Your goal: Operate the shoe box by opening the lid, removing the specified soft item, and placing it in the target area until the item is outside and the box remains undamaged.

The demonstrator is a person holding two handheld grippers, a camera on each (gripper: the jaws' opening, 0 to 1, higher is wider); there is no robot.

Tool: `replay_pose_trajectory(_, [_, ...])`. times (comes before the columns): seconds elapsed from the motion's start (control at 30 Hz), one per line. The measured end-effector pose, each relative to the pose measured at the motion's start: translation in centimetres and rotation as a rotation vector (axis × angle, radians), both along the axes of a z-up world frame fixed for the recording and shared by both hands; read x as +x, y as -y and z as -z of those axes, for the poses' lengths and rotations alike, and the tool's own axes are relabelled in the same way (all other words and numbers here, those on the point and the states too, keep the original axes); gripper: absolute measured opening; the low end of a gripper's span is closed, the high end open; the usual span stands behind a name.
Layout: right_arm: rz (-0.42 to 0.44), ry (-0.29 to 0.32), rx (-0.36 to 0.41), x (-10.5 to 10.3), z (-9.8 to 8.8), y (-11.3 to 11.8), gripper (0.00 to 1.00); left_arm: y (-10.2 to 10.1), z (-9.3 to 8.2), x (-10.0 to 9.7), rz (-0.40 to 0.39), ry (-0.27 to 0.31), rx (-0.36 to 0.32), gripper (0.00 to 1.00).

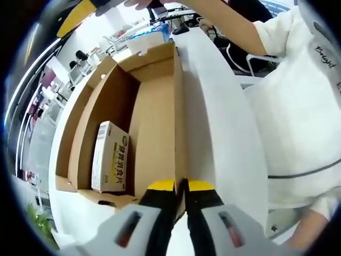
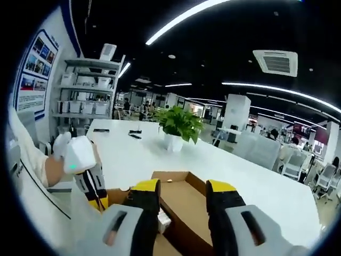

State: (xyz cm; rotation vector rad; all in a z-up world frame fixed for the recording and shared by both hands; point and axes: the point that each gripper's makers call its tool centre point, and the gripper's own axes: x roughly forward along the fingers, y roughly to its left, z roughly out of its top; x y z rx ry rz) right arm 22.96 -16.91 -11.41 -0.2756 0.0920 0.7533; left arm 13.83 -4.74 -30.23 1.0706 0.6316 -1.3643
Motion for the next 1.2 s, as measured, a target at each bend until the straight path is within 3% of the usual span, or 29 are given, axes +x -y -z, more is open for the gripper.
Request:
replay_pose_trajectory(0.13, [-0.001,0.023,-0.012,0.0,0.1,0.1,0.29,0.0,0.0,0.0,0.000,0.001,-0.001,0.05])
replay_pose_trajectory(0.23, [0.042,0.047,-0.063,0.4,-0.2,1.0,0.30,0.0,0.0,0.0,0.002,0.002,-0.003,0.05])
replay_pose_trajectory(0.33, [0.025,0.046,-0.038,-0.3,0.0,0.4,0.32,0.1,0.0,0.0,0.007,0.004,-0.001,0.05])
replay_pose_trajectory(0.43, [0.022,0.042,-0.015,-0.1,1.0,-0.3,0.30,0.1,0.0,0.0,0.005,0.004,-0.002,0.05])
replay_pose_trajectory(0.53, [0.016,0.028,-0.044,0.3,2.5,-1.2,0.30,0.1,0.0,0.0,0.014,0.018,-0.009,0.05])
replay_pose_trajectory(0.97, [-0.044,0.022,-0.047,0.3,4.8,-2.9,0.28,0.1,-0.1,0.0,0.004,0.008,-0.010,0.05])
replay_pose_trajectory(1.2, [-0.034,-0.010,-0.104,1.3,7.5,-3.6,0.28,0.1,-0.1,0.0,0.013,0.018,-0.012,0.05])
